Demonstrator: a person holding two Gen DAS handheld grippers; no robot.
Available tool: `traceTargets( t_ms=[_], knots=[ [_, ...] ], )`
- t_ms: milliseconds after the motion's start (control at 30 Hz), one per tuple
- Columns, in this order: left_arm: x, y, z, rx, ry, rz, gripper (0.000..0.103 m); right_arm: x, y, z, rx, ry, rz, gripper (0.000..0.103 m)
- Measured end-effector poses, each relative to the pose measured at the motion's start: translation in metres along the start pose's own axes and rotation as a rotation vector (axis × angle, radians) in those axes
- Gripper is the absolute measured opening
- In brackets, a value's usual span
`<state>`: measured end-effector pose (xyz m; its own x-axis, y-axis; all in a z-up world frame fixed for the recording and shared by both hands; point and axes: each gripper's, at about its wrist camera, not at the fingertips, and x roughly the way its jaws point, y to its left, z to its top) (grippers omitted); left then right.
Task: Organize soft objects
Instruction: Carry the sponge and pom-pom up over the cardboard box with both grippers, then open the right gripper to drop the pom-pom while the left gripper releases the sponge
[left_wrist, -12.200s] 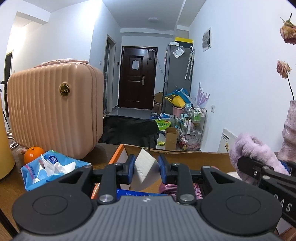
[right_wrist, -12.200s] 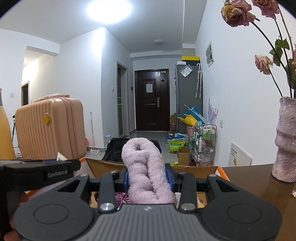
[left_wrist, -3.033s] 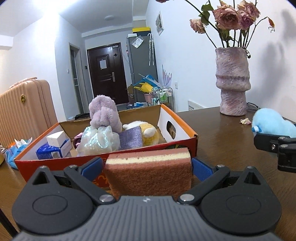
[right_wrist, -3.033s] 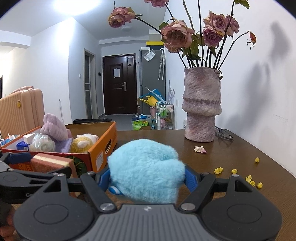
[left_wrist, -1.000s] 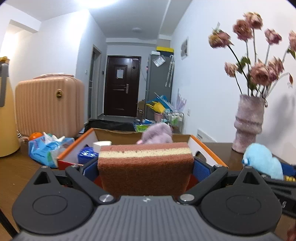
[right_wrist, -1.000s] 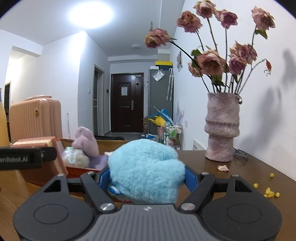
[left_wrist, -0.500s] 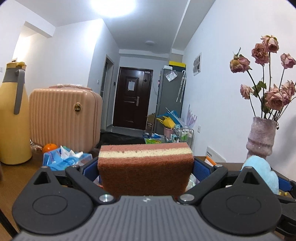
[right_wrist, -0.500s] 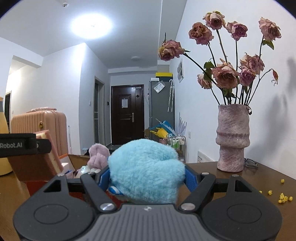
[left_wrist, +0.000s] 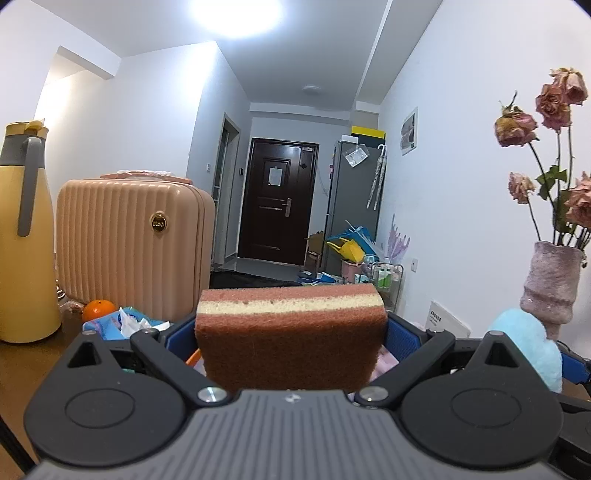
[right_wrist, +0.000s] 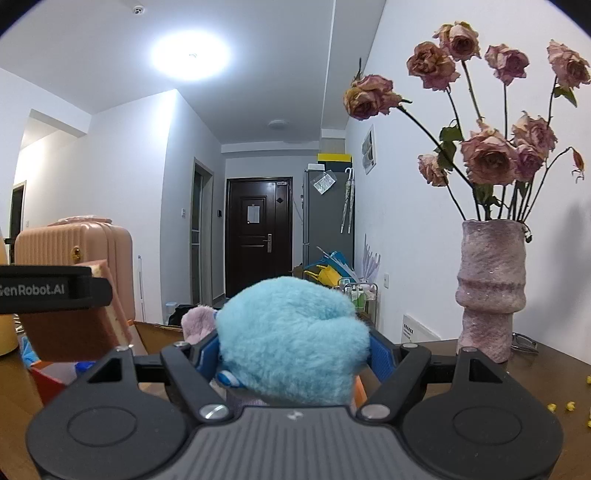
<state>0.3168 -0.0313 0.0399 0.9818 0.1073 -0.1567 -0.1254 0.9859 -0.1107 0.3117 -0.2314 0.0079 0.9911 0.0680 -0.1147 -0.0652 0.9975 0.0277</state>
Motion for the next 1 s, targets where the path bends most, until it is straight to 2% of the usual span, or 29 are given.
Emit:
traceTargets(
  t_ms=[267,633,1000],
  knots=[
    [0.037,-0.003,0.002,0.013,0.001,0.013,0.100,0.035,0.001,0.002,0.000,0.001,-0.004,0.077],
    [0.081,-0.009,0.000,0.037,0.013,0.022,0.100,0.082,-0.001,0.002,0.005,0.048,-0.003,0.077],
    [0.095,-0.007,-0.005,0.054,0.029,-0.014,0.103,0.103,-0.001,-0.002,0.003,0.118,0.043,0.080]
  ],
)
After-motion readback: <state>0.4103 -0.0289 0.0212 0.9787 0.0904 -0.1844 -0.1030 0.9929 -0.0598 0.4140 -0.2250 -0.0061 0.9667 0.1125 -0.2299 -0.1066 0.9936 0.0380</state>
